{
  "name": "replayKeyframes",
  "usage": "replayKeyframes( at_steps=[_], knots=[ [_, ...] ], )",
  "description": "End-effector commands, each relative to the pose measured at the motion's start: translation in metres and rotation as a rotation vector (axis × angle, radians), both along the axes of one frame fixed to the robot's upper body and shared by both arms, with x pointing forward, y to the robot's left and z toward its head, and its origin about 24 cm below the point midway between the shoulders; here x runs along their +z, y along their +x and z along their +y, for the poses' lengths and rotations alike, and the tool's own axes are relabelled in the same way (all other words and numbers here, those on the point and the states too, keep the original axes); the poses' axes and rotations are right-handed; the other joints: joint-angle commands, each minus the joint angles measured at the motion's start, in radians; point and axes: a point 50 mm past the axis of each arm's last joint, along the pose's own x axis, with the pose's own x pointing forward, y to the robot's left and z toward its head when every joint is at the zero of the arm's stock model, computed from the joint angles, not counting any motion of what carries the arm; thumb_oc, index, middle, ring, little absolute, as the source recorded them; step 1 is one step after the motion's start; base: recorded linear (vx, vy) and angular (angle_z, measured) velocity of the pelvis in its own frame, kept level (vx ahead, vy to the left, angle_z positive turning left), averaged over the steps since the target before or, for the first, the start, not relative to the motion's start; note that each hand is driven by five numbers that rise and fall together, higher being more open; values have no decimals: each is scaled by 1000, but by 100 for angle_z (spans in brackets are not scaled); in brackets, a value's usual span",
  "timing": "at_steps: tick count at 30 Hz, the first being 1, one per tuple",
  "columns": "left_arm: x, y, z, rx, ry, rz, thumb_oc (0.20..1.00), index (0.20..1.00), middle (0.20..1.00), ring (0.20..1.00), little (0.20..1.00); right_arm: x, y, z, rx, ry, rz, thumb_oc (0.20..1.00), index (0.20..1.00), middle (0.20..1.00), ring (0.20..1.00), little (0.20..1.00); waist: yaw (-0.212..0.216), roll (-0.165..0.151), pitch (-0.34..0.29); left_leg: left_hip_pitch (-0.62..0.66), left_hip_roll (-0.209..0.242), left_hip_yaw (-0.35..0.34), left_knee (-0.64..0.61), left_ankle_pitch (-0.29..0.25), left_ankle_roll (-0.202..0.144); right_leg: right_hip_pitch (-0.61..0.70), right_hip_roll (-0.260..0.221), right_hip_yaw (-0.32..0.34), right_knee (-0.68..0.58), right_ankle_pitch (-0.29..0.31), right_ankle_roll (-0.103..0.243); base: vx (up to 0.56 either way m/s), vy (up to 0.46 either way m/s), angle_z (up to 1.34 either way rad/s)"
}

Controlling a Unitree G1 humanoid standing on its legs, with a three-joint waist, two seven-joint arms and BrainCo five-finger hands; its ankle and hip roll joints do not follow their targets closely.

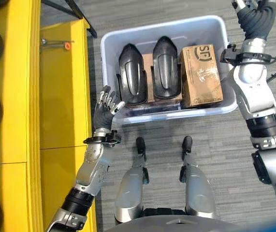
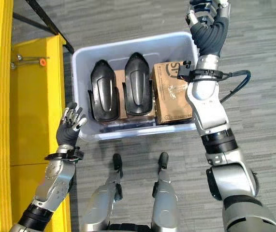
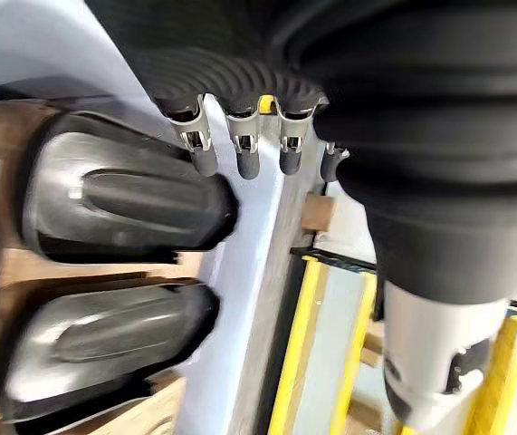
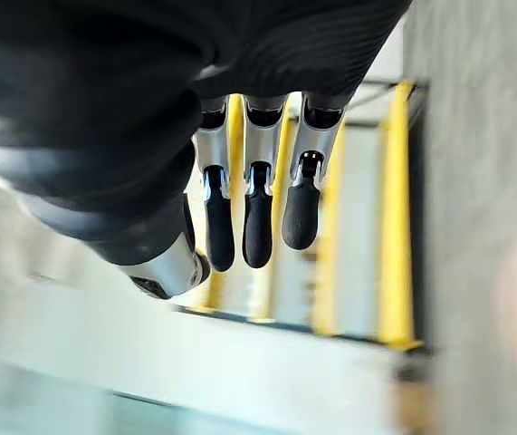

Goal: Move parts from the plastic box to the shelf.

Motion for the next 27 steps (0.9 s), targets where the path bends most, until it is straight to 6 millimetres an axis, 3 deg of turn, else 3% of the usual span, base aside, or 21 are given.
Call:
replayKeyframes(
  at_steps=[1,8,9,10,18,27],
  knots=[
    [-3,-9,3,-39,40,-2,1000,1000,1000,1000,1000,-19,1,-3,-13,-80,26,200,200,200,200,200,18,-19,-117,53,72,-46,44,-62,-45,-20,-70,7,181,-141,73,28,-78,4],
    [-23,-24,9,-28,28,89,1000,1000,1000,1000,1000,-77,-4,-3,84,5,215,200,200,200,200,200,8,-11,-178,108,96,-45,21,-50,-51,25,-44,-6,184,-164,63,21,-66,0],
    [-27,-26,8,-33,28,105,1000,1000,1000,1000,1000,-91,-3,0,118,35,270,438,438,438,438,438,8,-8,-186,115,102,-43,15,-47,-51,24,-41,-7,189,-164,64,6,-24,-4],
    [-29,-27,8,-33,26,114,1000,1000,1000,1000,1000,-104,-2,6,193,77,327,1000,1000,1000,1000,1000,6,-8,-193,117,104,-38,10,-45,-52,21,-41,-6,189,-162,64,0,-16,-4],
    [-32,-30,9,-27,30,134,1000,1000,1000,1000,1000,-126,-1,25,349,105,439,1000,1000,1000,1000,1000,12,-13,-174,93,99,-33,13,-46,-51,-15,-50,-3,196,-149,69,-5,2,0],
    [-29,-25,4,-45,38,115,1000,1000,1000,1000,1000,-139,9,36,358,83,524,1000,1000,1000,1000,1000,35,3,-82,2,76,-53,54,-46,-48,-73,-77,-12,197,-123,74,-37,25,3]
  ],
)
